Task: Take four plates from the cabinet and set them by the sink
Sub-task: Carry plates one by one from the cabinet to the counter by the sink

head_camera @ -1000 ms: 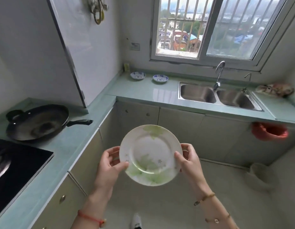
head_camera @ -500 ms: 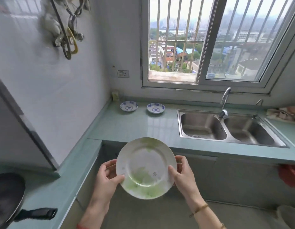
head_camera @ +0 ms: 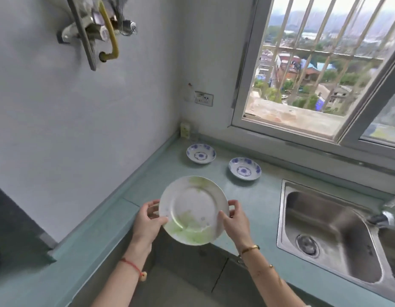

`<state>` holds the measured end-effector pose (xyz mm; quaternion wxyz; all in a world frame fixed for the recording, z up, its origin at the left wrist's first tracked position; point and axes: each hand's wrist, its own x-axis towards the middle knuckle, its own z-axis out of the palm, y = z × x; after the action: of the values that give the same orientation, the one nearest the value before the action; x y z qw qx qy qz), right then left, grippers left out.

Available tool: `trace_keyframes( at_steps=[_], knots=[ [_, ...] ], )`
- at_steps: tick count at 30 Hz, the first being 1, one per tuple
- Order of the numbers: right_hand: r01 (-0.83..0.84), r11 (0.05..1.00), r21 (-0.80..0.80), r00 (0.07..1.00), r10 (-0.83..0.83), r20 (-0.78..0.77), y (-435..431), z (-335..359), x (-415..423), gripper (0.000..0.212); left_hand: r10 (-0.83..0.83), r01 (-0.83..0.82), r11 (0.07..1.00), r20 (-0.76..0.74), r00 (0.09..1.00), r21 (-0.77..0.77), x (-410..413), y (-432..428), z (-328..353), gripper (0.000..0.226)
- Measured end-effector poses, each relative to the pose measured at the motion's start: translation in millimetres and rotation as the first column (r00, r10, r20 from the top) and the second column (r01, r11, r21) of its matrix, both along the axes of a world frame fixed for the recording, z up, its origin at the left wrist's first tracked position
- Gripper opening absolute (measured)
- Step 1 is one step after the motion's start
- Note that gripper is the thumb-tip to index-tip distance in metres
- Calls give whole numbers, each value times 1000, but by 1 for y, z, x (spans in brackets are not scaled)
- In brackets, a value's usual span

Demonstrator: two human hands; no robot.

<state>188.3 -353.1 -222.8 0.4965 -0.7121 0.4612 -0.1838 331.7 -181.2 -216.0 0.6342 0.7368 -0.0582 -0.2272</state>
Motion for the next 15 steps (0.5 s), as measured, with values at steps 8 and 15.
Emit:
trace_keyframes(
  at_steps=[8,15],
  knots=[
    [-40,999,5,993,40,-110,-84,-57,132,33,7,-17,979,48,999,204,119,-80,-56,55],
    [-20,998,65,968,36,-247,-131,-121,217,41,-81,67,939,28,996,336,209,-133,-114,52]
  ],
)
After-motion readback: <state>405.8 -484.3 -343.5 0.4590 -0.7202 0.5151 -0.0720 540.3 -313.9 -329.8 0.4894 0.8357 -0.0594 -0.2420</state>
